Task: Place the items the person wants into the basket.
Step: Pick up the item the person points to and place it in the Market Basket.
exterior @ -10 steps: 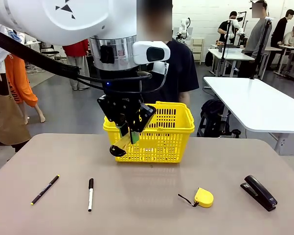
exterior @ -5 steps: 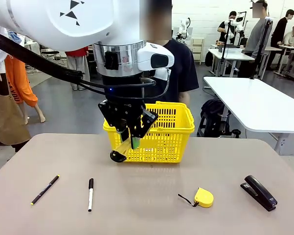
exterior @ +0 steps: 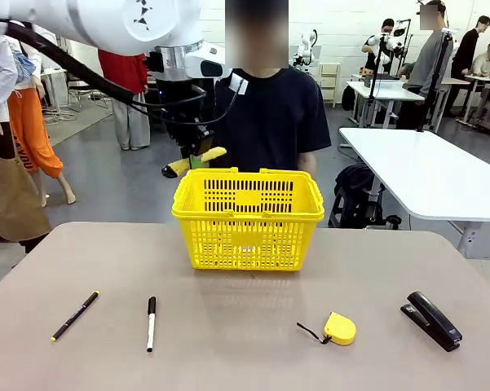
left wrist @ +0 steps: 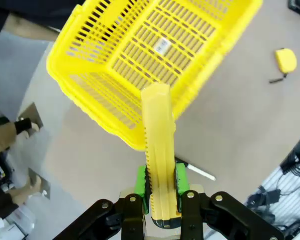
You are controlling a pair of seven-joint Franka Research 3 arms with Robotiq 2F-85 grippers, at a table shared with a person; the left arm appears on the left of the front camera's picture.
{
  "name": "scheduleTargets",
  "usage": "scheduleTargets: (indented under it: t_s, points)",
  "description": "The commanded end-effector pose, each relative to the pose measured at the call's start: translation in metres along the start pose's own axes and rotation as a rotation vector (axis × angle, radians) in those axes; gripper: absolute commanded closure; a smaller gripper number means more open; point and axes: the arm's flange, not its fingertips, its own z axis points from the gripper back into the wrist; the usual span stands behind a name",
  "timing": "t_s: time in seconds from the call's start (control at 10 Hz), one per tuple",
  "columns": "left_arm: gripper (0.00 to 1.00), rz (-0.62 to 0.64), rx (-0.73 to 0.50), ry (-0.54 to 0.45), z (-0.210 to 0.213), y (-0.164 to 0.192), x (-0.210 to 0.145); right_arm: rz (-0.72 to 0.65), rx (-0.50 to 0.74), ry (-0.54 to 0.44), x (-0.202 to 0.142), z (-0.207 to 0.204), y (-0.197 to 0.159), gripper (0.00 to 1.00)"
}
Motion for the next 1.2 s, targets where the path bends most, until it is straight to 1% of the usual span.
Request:
scheduleTargets:
  t_s: [0.0,0.2,0.3,0.7,0.8,0.9,1.0,1.1]
  points:
    - [0.74,-0.037,0.002,0.026,-0.001,-0.001,0.031,0.012,0.022,-0.022,0.003,0.000,0.000,0.00]
    - [0.74,-0.002,-0.027,0.026,-0.011,0.003,0.041,0.012,0.022,-0.022,0.003,0.000,0.000,0.00]
    - [0.74,-0.018,-0.020,0.004,-0.016,0.010,0.029,0.012,0.022,-0.022,0.003,0.000,0.000,0.00]
    - [0.74,-0.018,-0.020,0.004,-0.016,0.010,0.029,0.012,0.022,-0.022,0.003,0.000,0.000,0.00]
    - [0.73,-0.017,-0.028,0.004,-0.017,0.008,0.036,0.012,0.022,-0.022,0.003,0.000,0.000,0.00]
    - [0.73,-0.063,-0.084,0.041,-0.027,0.021,0.044,0.012,0.022,-0.022,0.003,0.000,0.000,0.00]
    - [0.73,-0.163,-0.083,0.033,-0.040,0.039,0.058,0.012,0.022,-0.022,0.003,0.000,0.000,0.00]
    - [0.73,-0.299,-0.089,0.033,-0.050,0.052,0.069,0.012,0.022,-0.022,0.003,0.000,0.000,0.00]
